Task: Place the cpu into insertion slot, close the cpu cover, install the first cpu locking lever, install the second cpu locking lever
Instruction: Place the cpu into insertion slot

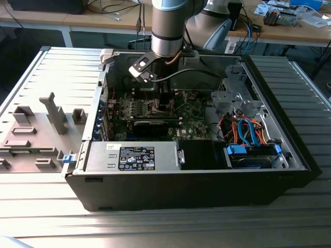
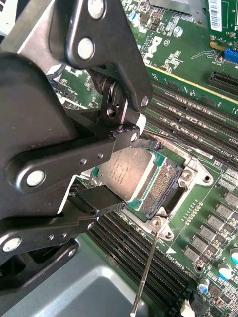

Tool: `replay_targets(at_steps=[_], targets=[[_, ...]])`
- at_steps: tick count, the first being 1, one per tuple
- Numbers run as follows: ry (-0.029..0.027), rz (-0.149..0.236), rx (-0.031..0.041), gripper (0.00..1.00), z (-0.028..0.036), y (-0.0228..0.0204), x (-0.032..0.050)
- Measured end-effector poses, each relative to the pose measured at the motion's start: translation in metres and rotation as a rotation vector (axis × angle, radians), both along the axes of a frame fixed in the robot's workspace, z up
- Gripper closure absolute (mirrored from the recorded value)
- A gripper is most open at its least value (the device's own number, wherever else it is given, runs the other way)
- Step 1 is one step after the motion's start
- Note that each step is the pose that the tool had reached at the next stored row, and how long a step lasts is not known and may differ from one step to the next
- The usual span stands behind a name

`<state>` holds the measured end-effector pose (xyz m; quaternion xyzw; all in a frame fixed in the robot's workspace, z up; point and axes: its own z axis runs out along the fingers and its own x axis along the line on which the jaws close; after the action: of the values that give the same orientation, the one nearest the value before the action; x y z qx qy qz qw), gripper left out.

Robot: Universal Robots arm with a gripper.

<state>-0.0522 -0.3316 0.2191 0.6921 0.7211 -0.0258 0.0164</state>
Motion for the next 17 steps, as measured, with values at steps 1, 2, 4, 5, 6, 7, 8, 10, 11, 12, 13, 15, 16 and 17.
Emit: replay_targets(at_steps=[1, 2, 4, 5, 6, 7, 8, 10, 11, 12, 13, 15, 16, 17], targets=[[0.0000, 0.000, -0.0003, 0.46, -0.0002, 0.0000, 0.0000], [0.0000, 0.000, -0.0007, 0.46, -0.0003, 0.0000, 0.0000], [0.0000, 0.000, -0.0019, 0.46, -0.0008, 0.0000, 0.0000], [0.0000, 0.000, -0.0024, 0.46, -0.0010, 0.0000, 0.0000], [0.0000, 0.000, -0.0028, 0.46, -0.0012, 0.0000, 0.0000], [-0.0001, 0.000, -0.0035, 0.46, -0.0015, 0.0000, 0.0000], [0.0000, 0.000, -0.0041, 0.46, -0.0017, 0.0000, 0.0000], [0.0000, 0.000, -0.0049, 0.46, -0.0021, 0.0000, 0.0000], [0.0000, 0.000, -0.0054, 0.46, -0.0023, 0.0000, 0.0000], [0.0000, 0.000, -0.0060, 0.46, -0.0026, 0.0000, 0.0000], [0.0000, 0.000, -0.0065, 0.46, -0.0028, 0.0000, 0.0000], [0.0000, 0.000, -0.0172, 0.46, -0.0062, 0.0000, 0.0000], [0.0000, 0.000, -0.0239, 0.46, -0.0092, 0.0000, 0.0000], [0.0000, 0.000, -0.0241, 0.46, -0.0092, 0.0000, 0.0000]])
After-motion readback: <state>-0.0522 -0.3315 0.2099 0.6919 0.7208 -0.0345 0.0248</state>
